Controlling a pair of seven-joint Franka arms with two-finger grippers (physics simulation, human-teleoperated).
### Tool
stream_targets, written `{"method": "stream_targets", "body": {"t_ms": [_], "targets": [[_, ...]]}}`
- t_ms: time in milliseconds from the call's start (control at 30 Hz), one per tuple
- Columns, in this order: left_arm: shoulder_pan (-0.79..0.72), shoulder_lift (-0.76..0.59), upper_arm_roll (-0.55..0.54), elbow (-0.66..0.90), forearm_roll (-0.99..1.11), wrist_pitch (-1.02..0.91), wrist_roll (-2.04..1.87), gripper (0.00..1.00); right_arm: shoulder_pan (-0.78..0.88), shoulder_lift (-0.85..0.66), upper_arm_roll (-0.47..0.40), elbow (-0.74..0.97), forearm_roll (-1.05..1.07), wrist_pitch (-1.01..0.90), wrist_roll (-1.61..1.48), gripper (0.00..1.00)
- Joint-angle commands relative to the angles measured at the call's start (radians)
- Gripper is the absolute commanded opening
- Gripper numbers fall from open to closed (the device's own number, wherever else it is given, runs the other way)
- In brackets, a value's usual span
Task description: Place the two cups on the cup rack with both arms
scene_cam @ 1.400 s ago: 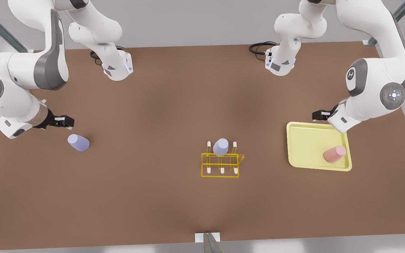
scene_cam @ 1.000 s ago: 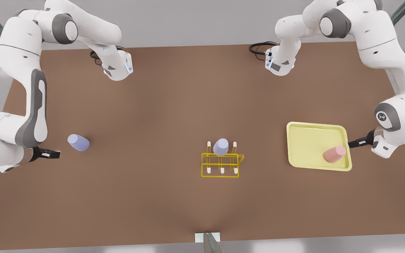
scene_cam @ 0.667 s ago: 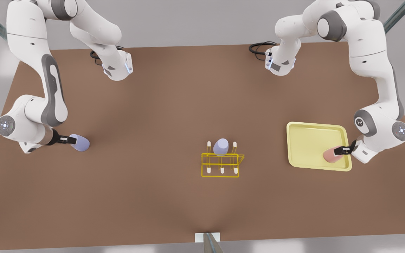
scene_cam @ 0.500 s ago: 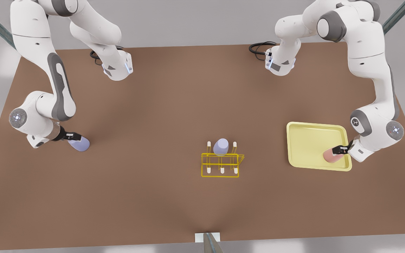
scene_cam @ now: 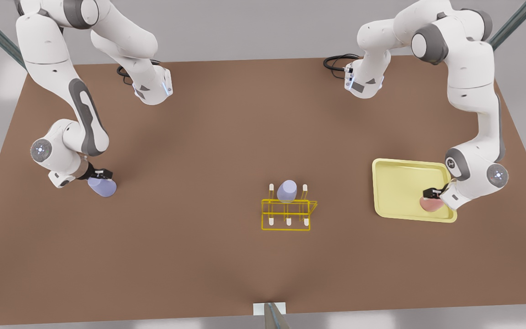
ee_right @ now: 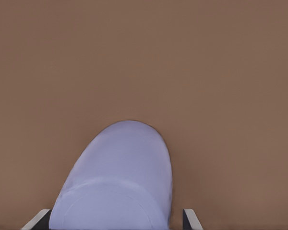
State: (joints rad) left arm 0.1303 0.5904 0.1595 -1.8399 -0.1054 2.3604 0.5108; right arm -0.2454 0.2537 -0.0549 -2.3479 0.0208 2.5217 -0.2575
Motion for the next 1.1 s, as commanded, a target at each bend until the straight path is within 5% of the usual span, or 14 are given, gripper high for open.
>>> {"method": "stream_targets", "body": {"t_ms": [0, 100, 767, 867, 967, 1067], "targets": [[0.0, 0.002, 0.0, -0.001, 0.001, 0.007, 0.067, 1.0, 0.0, 0.007, -0.003, -0.001, 0.002, 0.025, -0.08, 1.0], [0.0, -0.001, 0.0, -0.001, 0.001, 0.005, 0.067, 0.89, 0.001, 0.021, -0.008, 0.004, 0.002, 0.025, -0.085, 1.0], [-0.02, -0.049, -0.001, 0.001, 0.001, -0.021, 0.044, 0.85, 0.008, 0.078, -0.006, 0.027, 0.007, 0.034, -0.083, 1.0], [-0.135, -0.138, -0.056, 0.007, 0.0, -0.148, -0.286, 0.85, 0.008, 0.076, -0.006, 0.027, 0.007, 0.031, -0.083, 1.0], [-0.293, -0.092, -0.104, 0.166, 0.001, -0.263, -0.692, 0.85, 0.009, 0.067, -0.005, 0.027, 0.008, 0.022, -0.083, 0.81], [-0.399, -0.014, -0.135, 0.37, -0.007, -0.357, -0.98, 0.85, 0.012, 0.053, 0.003, 0.036, 0.011, 0.017, -0.078, 0.73]]}}
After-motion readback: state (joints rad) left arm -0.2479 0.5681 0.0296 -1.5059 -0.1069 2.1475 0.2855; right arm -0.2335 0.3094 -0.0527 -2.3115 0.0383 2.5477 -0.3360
